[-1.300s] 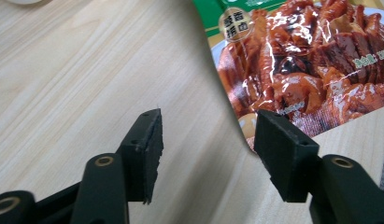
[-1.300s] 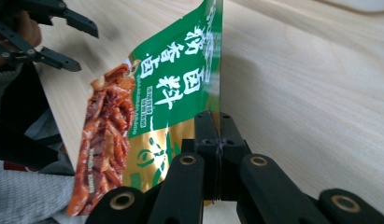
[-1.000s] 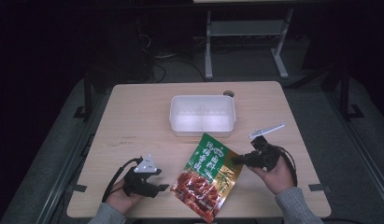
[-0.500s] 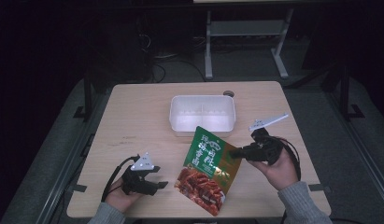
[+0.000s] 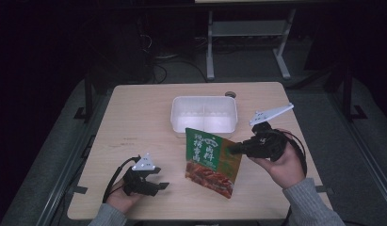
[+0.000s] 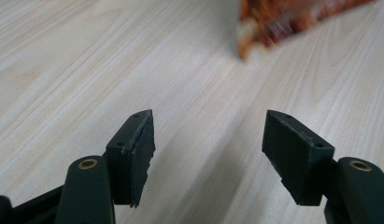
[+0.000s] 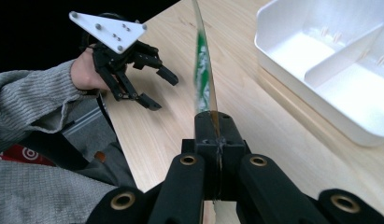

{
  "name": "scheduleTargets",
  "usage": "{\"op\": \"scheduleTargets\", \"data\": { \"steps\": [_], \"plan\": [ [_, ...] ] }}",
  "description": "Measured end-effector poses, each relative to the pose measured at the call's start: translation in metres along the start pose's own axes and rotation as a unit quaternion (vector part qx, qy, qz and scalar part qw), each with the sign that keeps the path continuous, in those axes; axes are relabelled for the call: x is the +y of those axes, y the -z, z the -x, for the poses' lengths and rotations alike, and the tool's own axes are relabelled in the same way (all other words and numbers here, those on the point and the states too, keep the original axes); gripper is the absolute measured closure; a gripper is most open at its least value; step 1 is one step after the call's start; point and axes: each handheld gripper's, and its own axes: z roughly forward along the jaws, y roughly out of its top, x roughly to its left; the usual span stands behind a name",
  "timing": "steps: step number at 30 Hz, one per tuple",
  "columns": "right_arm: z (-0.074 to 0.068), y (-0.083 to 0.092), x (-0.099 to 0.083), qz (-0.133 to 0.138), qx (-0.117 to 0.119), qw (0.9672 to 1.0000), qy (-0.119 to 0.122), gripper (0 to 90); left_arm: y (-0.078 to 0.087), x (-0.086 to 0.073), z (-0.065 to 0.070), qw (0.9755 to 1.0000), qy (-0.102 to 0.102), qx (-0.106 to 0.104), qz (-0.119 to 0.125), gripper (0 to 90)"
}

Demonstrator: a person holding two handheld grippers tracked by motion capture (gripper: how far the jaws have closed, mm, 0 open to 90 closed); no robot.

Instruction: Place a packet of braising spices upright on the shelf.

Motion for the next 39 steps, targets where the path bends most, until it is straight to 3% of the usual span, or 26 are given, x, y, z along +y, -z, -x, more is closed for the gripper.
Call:
{"op": "scheduleTargets", "data": {
  "steps": [7,15,28,39],
  "plan": [
    [-0.006,0.014,0.019,-0.009,-0.018,0.9996,0.019,89.9,0.0,-0.001,-0.001,1.0,0.002,0.001,0.0,33.9],
    [0.003,0.03,0.03,0.014,-0.033,0.9993,0.005,89.9,0.0,0.0,-0.002,1.0,0.002,0.003,0.001,33.9],
    [0.001,0.033,0.046,0.016,-0.043,0.9989,0.006,89.9,0.003,0.0,-0.002,0.9999,0.002,0.007,0.008,33.8],
    [0.009,0.038,0.067,0.008,-0.067,0.9977,0.003,90.0,0.004,0.0,-0.002,0.9999,0.001,0.008,0.011,33.8]
  ]
}}
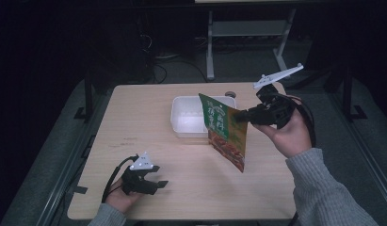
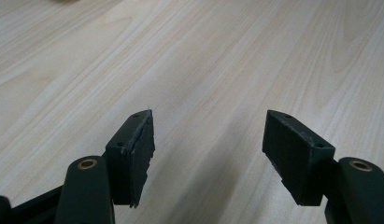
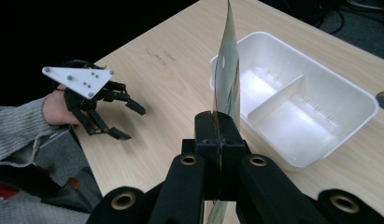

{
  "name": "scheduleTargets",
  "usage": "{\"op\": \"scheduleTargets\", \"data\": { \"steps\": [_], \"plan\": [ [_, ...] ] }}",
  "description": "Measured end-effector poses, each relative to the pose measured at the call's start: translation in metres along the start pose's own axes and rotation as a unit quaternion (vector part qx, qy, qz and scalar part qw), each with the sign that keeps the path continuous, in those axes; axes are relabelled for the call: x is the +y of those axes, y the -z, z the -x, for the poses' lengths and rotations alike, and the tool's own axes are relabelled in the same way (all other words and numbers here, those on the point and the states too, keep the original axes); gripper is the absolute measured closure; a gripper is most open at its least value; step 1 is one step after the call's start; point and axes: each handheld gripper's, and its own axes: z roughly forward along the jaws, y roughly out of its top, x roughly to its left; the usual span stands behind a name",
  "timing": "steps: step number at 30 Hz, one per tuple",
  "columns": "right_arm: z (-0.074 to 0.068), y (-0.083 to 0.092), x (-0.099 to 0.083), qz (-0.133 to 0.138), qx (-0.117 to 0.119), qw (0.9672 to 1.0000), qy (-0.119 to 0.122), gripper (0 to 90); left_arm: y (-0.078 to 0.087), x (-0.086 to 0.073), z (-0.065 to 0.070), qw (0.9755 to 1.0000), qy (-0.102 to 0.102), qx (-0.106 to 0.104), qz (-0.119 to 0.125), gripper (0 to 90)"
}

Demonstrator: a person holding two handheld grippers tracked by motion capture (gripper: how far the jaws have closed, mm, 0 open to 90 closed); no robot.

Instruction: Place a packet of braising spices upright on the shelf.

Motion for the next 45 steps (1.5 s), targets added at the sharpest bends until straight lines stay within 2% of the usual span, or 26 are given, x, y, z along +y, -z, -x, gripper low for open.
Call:
{"op": "scheduleTargets", "data": {
  "steps": [10,19,28,45],
  "plan": [
    [0.007,0.004,0.015,0.003,-0.016,0.9998,-0.008,90.0,0.001,0.0,0.0,1.0,0.003,0.002,0.004,33.5],
    [0.019,0.003,0.033,0.012,-0.032,0.9993,-0.014,90.0,0.002,-0.001,-0.002,1.0,0.005,0.003,0.008,33.4],
    [0.03,0.003,0.051,0.019,-0.056,0.9981,-0.02,90.0,0.002,-0.001,-0.003,0.9999,0.006,0.004,0.009,33.0],
    [0.05,-0.006,0.065,0.023,-0.088,0.9954,-0.029,90.0,0.002,-0.001,-0.004,0.9999,0.011,0.003,0.011,32.9]
  ]
}}
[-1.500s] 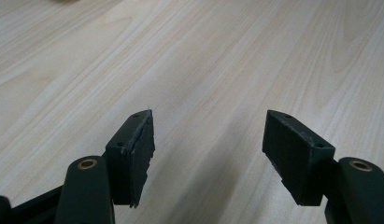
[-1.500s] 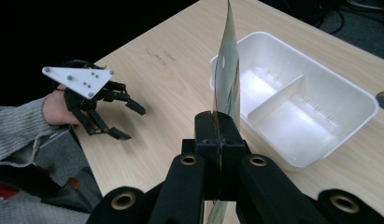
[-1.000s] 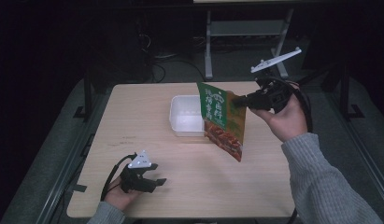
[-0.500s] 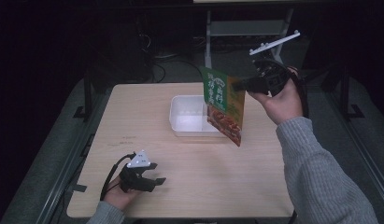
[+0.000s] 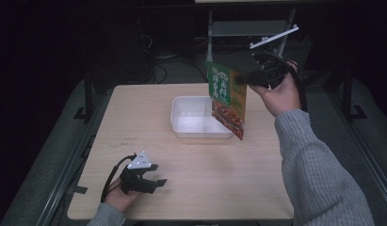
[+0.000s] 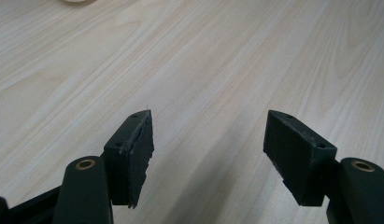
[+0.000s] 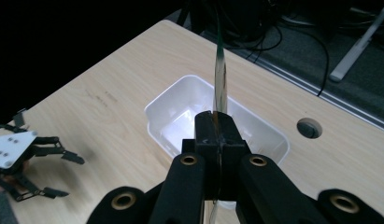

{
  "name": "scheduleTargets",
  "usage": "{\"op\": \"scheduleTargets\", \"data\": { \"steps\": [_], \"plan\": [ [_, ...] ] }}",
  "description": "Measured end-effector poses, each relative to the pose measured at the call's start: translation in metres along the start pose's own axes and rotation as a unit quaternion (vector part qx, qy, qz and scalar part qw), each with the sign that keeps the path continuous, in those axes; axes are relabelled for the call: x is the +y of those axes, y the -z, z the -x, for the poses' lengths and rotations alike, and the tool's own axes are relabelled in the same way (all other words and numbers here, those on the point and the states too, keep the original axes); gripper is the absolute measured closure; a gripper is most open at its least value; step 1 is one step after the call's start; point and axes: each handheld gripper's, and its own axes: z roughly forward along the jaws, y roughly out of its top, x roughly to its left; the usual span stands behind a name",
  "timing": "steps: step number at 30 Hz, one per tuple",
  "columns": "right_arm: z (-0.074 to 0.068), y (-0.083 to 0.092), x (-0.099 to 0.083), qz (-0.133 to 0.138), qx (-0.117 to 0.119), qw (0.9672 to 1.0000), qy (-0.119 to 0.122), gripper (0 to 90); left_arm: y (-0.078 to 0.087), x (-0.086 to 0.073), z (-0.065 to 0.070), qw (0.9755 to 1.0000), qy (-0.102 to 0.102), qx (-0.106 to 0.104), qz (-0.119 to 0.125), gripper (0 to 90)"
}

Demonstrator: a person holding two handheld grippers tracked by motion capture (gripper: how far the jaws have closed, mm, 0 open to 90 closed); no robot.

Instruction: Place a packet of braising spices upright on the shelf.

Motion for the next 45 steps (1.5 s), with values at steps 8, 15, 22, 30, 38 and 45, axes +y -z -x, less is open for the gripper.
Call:
{"op": "scheduleTargets", "data": {
  "steps": [8,15,22,30,38,45],
  "plan": [
    [0.004,-0.016,0.006,0.013,-0.022,0.9997,0.005,90.0,0.0,0.0,0.0,1.0,-0.001,0.0,0.0,32.9],
    [0.007,-0.037,0.011,0.014,-0.044,0.9989,0.011,90.0,0.001,0.0,-0.001,1.0,-0.001,0.0,0.002,32.8],
    [0.013,-0.049,0.012,0.016,-0.054,0.9984,0.007,90.0,0.001,0.0,-0.001,1.0,0.0,0.0,0.004,32.8],
    [0.02,-0.063,0.01,0.016,-0.071,0.9974,0.001,90.0,0.001,0.0,-0.001,1.0,0.0,0.0,0.005,32.7],
    [0.02,-0.075,0.008,0.013,-0.076,0.9969,0.012,90.0,0.002,0.0,-0.001,1.0,0.0,0.0,0.005,32.6],
    [0.016,-0.084,0.006,0.027,-0.08,0.9961,0.024,89.9,0.002,-0.001,-0.001,1.0,0.003,0.002,0.007,32.6]
  ]
}}
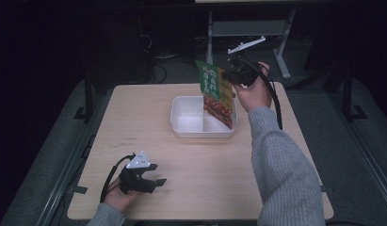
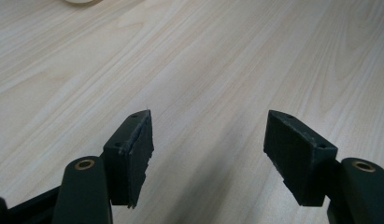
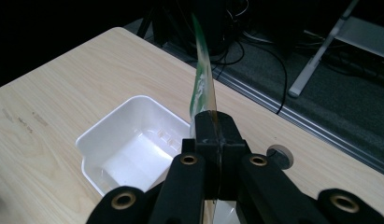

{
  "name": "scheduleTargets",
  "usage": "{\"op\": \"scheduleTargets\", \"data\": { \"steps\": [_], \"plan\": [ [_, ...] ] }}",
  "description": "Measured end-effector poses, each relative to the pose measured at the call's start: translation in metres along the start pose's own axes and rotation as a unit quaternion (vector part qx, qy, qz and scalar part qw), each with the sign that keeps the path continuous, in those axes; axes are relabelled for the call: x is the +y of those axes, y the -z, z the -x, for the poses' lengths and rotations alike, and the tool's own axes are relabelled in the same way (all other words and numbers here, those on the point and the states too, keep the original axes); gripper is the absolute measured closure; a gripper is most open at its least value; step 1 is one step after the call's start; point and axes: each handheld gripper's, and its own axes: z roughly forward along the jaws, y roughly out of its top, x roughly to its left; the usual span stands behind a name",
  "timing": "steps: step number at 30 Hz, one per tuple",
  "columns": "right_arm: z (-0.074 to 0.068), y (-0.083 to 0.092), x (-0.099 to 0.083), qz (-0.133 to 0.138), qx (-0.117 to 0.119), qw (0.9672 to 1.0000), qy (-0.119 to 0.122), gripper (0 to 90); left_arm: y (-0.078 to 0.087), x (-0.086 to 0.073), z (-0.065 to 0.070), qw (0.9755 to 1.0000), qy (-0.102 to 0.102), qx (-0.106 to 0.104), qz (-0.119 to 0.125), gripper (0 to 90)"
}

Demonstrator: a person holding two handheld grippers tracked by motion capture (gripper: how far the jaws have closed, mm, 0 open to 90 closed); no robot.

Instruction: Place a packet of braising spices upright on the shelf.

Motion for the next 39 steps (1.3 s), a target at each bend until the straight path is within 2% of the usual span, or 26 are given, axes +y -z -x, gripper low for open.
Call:
{"op": "scheduleTargets", "data": {
  "steps": [6,13,20,27,33,39],
  "plan": [
    [0.002,-0.006,-0.01,0.003,-0.008,0.9999,-0.005,89.9,0.0,0.0,0.0,1.0,0.0,0.0,0.001,32.6],
    [0.005,-0.009,-0.016,-0.003,-0.004,0.9999,-0.01,89.5,0.0,0.0,0.001,1.0,0.001,0.0,0.004,32.6],
    [0.006,-0.01,-0.022,-0.031,-0.009,0.9995,-0.006,88.9,0.0,0.0,0.001,1.0,0.001,0.001,0.004,32.4],
    [0.008,-0.007,-0.027,-0.039,-0.009,0.9991,-0.011,88.3,0.0,0.0,0.001,1.0,0.002,0.001,0.004,32.3],
    [0.013,-0.003,-0.035,-0.044,-0.007,0.9988,-0.02,88.5,-0.001,0.001,0.001,1.0,-0.001,0.0,0.0,31.4],
    [0.021,-0.001,-0.044,-0.043,0.005,0.9982,-0.042,88.4,-0.001,0.001,0.001,1.0,-0.002,0.001,-0.002,30.9]
  ]
}}
